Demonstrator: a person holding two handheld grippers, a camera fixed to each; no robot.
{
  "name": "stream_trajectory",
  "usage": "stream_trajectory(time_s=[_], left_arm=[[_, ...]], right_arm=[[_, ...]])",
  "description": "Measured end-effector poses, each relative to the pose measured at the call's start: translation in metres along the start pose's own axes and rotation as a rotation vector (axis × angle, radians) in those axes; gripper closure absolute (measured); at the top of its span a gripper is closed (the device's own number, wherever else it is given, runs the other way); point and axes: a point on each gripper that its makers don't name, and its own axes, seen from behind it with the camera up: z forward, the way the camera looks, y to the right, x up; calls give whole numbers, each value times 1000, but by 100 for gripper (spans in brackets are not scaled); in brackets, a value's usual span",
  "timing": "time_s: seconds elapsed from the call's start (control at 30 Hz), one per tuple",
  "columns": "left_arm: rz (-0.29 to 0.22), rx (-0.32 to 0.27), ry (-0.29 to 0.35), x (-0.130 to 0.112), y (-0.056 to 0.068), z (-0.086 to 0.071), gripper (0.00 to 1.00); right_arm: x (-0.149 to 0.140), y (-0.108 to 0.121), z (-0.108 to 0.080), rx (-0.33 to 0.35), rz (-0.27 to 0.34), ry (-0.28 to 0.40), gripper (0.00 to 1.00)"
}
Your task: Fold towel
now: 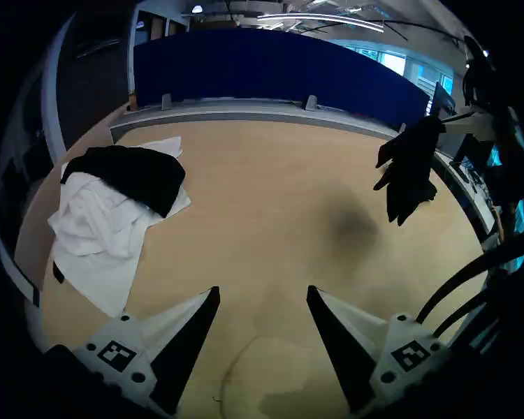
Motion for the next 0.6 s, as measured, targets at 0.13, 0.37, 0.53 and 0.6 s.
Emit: stream_trajectory(time_s=[0.13, 0.37, 0.53, 0.6], left_arm=[[4, -2, -1, 0, 2, 0, 7], [10, 0, -6, -1, 4, 0, 7], [8, 5, -12, -4, 6, 0, 8], [7, 8, -15, -5, 7, 0, 7]], right_arm=[[-3, 20, -3, -17, 0, -6, 95], [1, 69, -5, -55, 1, -10, 95], [6, 117, -5, -101, 2, -16, 95], [7, 137, -4, -119, 6, -19, 95]])
